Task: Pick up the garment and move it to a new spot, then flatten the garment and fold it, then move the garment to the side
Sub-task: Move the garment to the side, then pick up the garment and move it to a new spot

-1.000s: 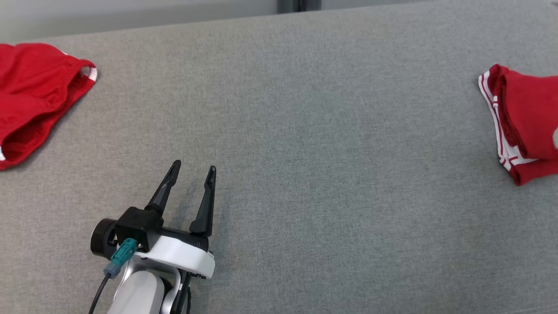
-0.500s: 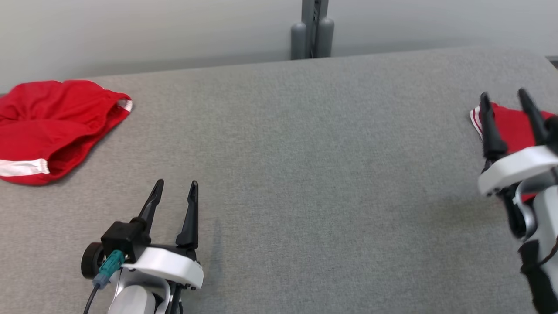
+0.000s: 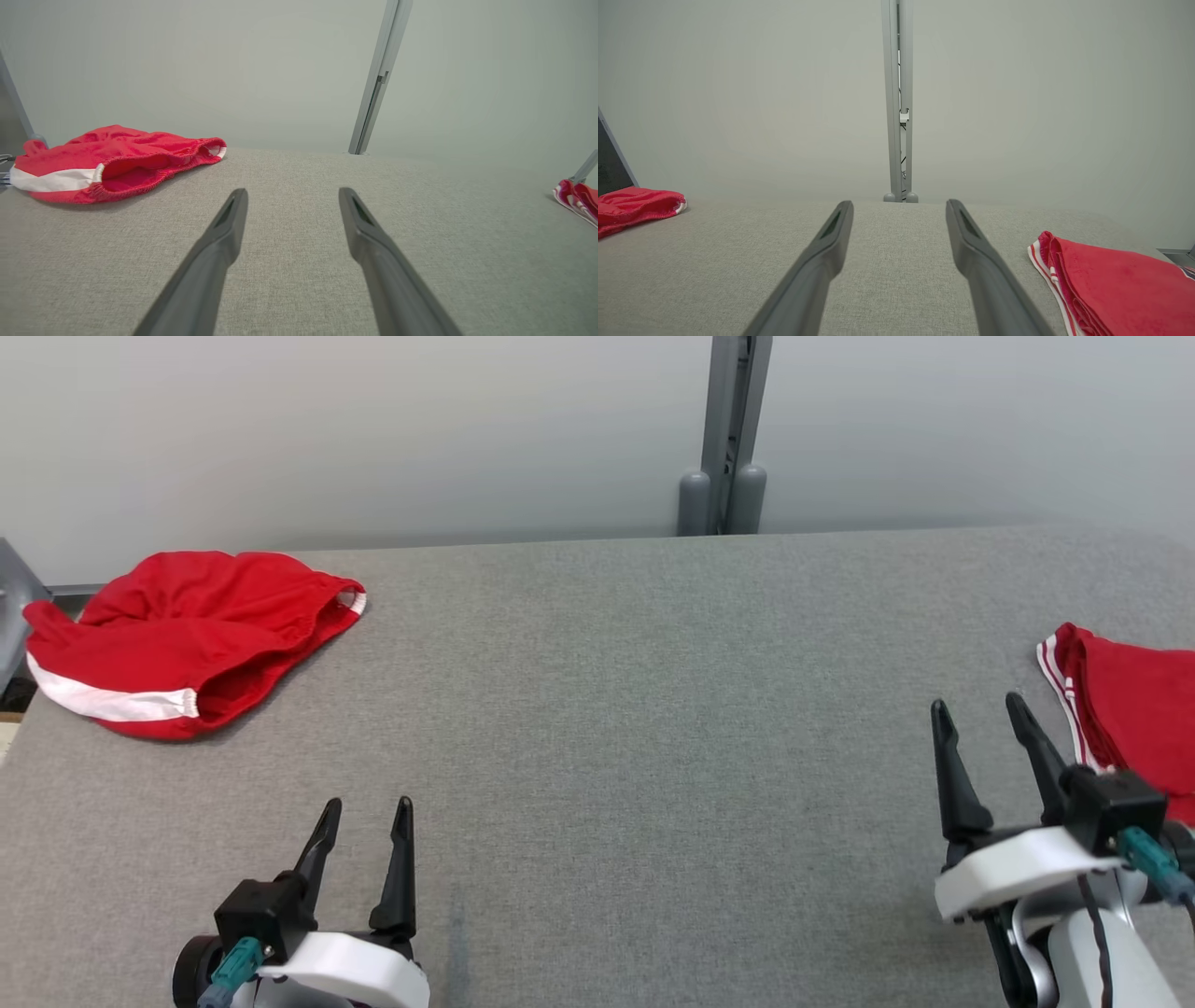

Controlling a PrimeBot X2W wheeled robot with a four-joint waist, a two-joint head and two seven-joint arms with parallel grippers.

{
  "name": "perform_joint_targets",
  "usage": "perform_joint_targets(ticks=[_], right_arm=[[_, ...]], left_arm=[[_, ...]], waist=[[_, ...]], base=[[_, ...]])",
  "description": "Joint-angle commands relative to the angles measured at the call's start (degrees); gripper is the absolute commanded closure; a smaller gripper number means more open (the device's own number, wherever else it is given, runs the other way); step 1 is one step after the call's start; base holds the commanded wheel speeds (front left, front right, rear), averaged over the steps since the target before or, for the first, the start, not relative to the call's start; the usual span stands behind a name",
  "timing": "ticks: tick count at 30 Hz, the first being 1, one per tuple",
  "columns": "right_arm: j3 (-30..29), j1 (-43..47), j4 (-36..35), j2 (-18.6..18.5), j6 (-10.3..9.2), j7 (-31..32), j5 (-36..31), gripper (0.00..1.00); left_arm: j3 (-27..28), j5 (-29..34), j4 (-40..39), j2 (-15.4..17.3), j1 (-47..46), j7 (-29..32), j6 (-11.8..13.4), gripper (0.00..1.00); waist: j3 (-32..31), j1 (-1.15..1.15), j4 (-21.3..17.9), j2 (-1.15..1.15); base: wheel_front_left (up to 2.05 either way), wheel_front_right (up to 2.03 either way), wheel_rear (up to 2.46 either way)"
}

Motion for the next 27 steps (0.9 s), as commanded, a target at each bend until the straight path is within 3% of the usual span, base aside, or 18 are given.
perform_joint_targets(ticks=[1, 7, 27], right_arm=[[-0.2, 1.8, -1.1, 0.0, 0.01, 0.2, 0.2, 0.00], [1.9, 6.4, -3.5, 0.0, 0.01, 0.2, 4.9, 0.00], [2.4, 7.7, -4.3, 0.1, 0.01, 1.2, 4.2, 0.00]], left_arm=[[0.4, 0.3, -0.3, 0.1, 0.6, 0.0, 0.3, 0.00], [0.8, 0.2, -0.7, 0.0, 1.8, 0.0, 0.7, 0.00], [0.4, -0.3, -0.4, -0.1, 0.6, 0.0, 0.7, 0.00]], waist=[[-0.4, 0.00, 0.5, 0.00], [-0.9, 0.00, 1.3, 0.00], [-0.6, 0.00, 1.5, 0.00]], base=[[0.00, 0.00, 0.00], [0.00, 0.00, 0.00], [0.00, 0.00, 0.00]])
